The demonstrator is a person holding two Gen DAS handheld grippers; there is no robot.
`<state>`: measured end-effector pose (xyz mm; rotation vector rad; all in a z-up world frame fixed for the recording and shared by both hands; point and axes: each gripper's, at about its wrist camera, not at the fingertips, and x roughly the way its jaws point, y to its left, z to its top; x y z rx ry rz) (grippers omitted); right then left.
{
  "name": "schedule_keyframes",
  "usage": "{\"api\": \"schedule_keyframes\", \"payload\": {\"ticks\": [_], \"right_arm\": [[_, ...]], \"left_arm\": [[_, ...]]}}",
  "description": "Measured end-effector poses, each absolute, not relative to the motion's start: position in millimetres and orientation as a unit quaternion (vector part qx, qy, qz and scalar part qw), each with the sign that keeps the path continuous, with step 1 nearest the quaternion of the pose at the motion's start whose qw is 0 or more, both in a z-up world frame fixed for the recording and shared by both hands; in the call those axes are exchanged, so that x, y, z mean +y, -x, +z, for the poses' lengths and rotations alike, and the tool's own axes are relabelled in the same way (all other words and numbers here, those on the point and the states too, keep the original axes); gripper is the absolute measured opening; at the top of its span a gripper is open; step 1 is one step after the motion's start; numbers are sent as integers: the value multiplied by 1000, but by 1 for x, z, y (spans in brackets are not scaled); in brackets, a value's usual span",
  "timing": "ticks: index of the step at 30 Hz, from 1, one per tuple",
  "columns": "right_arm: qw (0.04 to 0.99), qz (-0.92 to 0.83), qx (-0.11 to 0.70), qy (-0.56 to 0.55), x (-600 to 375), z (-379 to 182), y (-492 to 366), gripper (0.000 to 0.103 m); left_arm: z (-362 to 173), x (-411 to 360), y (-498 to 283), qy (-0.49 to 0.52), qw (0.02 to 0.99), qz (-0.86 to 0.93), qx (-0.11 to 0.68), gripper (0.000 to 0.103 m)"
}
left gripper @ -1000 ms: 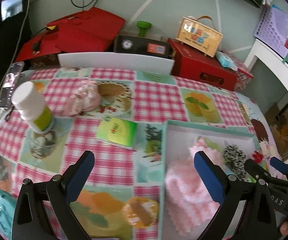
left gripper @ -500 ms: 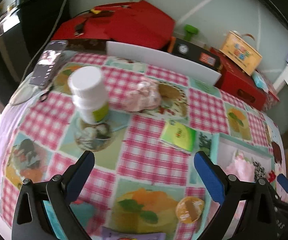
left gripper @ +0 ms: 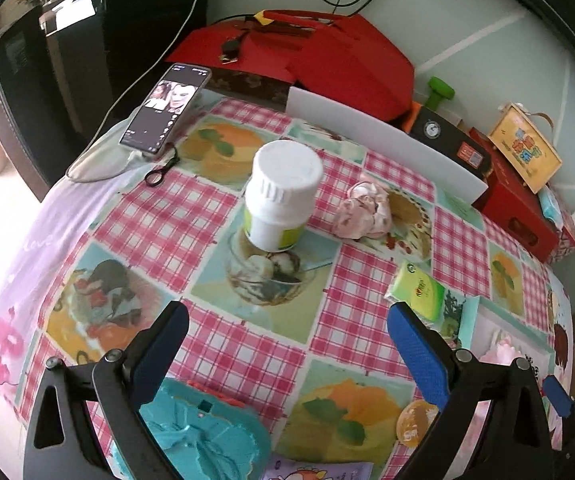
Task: Organize soft objects
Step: 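Withdraw both tools from the tray toward the pink floral scrunchie, then reach the left tool to the pink scrunchie while the right nears the green tissue pack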
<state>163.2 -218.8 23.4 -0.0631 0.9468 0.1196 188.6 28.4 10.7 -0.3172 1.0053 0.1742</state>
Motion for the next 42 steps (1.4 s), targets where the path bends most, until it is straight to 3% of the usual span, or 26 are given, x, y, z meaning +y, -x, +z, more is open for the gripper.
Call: {"api": "schedule_keyframes", "payload": {"ticks": [27,42], "right_arm": [[868,151,465,82,-145,-14,-227,103],[841,168,506,95,-126,-45,-271,94]], "left_arm": [[-15,15,-240,178,839,30,514,99],[-33,22,-257,199,832,54,515,98]]}}
